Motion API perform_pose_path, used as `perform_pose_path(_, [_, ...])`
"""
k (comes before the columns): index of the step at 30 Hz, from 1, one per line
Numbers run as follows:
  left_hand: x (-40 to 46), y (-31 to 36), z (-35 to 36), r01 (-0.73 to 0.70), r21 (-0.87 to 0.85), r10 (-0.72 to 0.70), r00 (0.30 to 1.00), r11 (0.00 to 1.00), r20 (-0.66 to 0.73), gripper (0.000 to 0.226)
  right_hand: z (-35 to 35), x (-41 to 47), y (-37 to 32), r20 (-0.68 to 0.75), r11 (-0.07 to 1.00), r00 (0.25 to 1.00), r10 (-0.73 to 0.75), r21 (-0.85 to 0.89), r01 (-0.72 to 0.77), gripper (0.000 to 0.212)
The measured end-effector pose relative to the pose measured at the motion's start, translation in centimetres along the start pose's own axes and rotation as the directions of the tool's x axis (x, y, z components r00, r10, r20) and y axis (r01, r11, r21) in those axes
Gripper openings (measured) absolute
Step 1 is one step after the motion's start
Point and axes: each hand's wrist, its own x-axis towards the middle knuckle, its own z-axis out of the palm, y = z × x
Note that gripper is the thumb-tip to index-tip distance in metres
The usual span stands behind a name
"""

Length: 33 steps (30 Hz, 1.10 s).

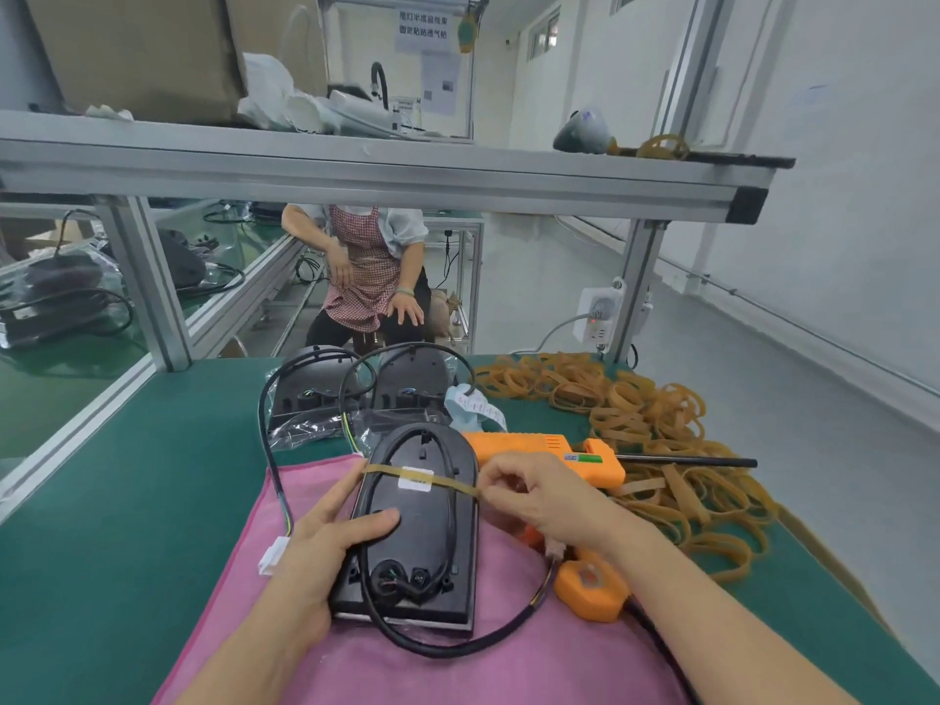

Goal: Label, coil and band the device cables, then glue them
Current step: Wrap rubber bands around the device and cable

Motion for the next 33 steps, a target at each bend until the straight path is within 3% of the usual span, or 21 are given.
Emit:
perform_pose_path(1, [0.0,0.0,0.1,0.002,0.000,-0.002,1.000,1.000,-0.002,0.079,-0.9,0.2,0.6,-0.007,0.999,0.999,0.033,-0.030,-0.034,0.014])
perform_pose_path(3, [0.0,0.1,0.2,0.009,0.008,-0.009,1.000,1.000,-0.009,0.079,-3.3,0.8,2.1,-0.169,0.942,0.981,0.097,-0.304,-0.145,0.020])
perform_pose_path(5, [0.0,0.1,0.3,0.012,0.013,-0.011,1.000,1.000,-0.027,0.080,-5.8,1.4,3.5,-0.371,0.755,0.918,0.143,-0.558,-0.343,0.027])
perform_pose_path(7, [0.1,0.2,0.4,0.014,0.019,-0.013,0.999,1.000,-0.042,0.080,-7.5,2.2,4.9,-0.447,0.583,0.866,0.222,-0.651,-0.486,0.027])
perform_pose_path(10, [-0.1,0.3,0.6,0.021,0.036,-0.020,0.999,0.999,-0.044,0.081,-8.5,3.6,6.5,-0.448,0.405,0.824,0.346,-0.721,-0.563,0.030])
perform_pose_path(15, [-0.4,0.6,0.9,0.033,0.063,-0.030,0.998,0.997,-0.057,0.080,-8.1,4.7,8.2,-0.461,0.387,0.796,0.392,-0.703,-0.597,0.029])
perform_pose_path(19, [-0.6,0.6,1.1,0.053,0.081,-0.046,0.995,0.995,-0.085,0.062,-8.1,4.9,8.8,-0.493,0.405,0.784,0.377,-0.674,-0.618,0.021])
perform_pose_path(21, [-0.7,0.7,1.1,0.100,0.113,-0.091,0.992,0.989,-0.084,0.056,-7.9,4.8,8.9,-0.564,0.515,0.774,0.287,-0.591,-0.621,0.019])
perform_pose_path(23, [-0.8,1.0,0.8,0.161,0.154,-0.154,0.987,0.975,-0.054,0.060,-7.5,4.7,8.4,-0.650,0.716,0.727,0.222,-0.398,-0.573,0.018])
perform_pose_path(25, [-0.9,1.2,0.4,0.204,0.199,-0.207,0.978,0.958,-0.010,0.068,-6.8,4.5,7.5,-0.679,0.877,0.687,0.257,-0.134,-0.461,0.025])
perform_pose_path(27, [-1.1,1.3,-0.2,0.208,0.222,-0.222,0.974,0.953,0.042,0.068,-5.9,4.1,5.9,-0.657,0.928,0.669,0.349,0.143,-0.343,0.029])
perform_pose_path(29, [-1.2,1.4,-0.6,0.194,0.229,-0.218,0.972,0.954,0.085,0.065,-4.8,3.6,4.0,-0.573,0.872,0.679,0.459,0.436,-0.222,0.025])
perform_pose_path(30, [-1.3,1.4,-0.7,0.190,0.224,-0.216,0.971,0.956,0.100,0.065,-4.2,3.5,3.2,-0.501,0.789,0.699,0.510,0.596,-0.148,0.022])
perform_pose_path(33, [-1.4,1.3,-0.7,0.181,0.213,-0.209,0.971,0.960,0.117,0.063,-2.6,3.1,1.3,-0.261,0.391,0.816,0.516,0.919,0.047,0.017])
